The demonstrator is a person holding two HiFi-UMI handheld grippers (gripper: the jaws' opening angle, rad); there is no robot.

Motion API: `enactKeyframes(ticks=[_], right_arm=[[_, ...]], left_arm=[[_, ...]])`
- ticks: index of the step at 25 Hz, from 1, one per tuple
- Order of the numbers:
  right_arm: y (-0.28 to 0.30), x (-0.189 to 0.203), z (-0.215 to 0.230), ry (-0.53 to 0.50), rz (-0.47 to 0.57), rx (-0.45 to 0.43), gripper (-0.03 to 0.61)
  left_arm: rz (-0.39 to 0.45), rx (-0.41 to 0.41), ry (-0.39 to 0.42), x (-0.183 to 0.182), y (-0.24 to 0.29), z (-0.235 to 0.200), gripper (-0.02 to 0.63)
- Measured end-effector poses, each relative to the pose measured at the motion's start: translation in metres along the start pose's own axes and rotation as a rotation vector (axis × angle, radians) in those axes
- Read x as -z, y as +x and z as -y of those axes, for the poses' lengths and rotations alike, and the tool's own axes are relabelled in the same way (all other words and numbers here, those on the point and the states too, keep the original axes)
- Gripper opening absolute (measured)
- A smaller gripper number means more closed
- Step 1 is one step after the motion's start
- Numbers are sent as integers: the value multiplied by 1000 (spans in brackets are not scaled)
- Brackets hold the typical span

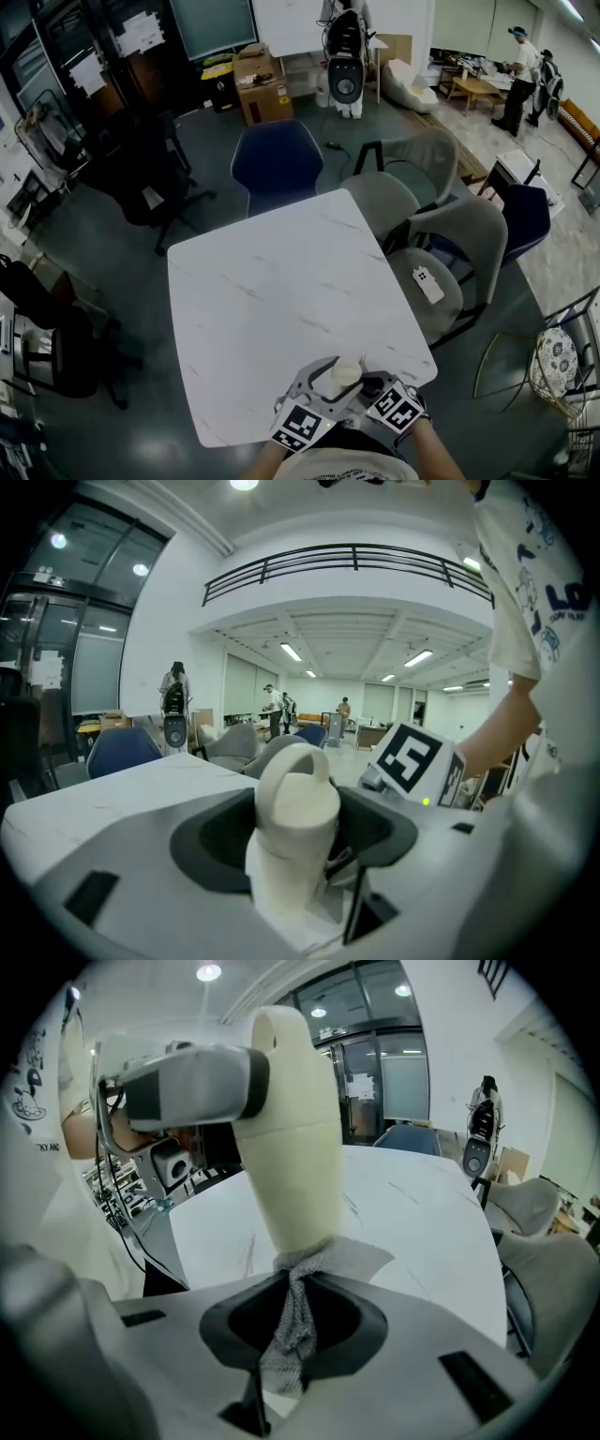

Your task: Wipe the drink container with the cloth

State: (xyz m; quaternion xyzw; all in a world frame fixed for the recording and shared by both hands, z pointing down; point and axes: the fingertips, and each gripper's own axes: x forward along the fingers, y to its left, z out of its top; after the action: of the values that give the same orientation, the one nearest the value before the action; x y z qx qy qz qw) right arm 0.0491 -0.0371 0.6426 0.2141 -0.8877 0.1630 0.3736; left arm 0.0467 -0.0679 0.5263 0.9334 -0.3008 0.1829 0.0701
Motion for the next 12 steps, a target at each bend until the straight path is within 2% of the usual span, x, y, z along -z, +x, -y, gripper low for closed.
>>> enactKeyframes(ticks=[6, 12], right_arm=[[-21, -17, -1, -33, 17, -21, 46], [-41, -39, -4, -60, 54, -44, 46]], left_arm=[[-5, 39, 22, -2, 0, 0, 284], [-33, 112, 54, -1, 0, 0, 284]])
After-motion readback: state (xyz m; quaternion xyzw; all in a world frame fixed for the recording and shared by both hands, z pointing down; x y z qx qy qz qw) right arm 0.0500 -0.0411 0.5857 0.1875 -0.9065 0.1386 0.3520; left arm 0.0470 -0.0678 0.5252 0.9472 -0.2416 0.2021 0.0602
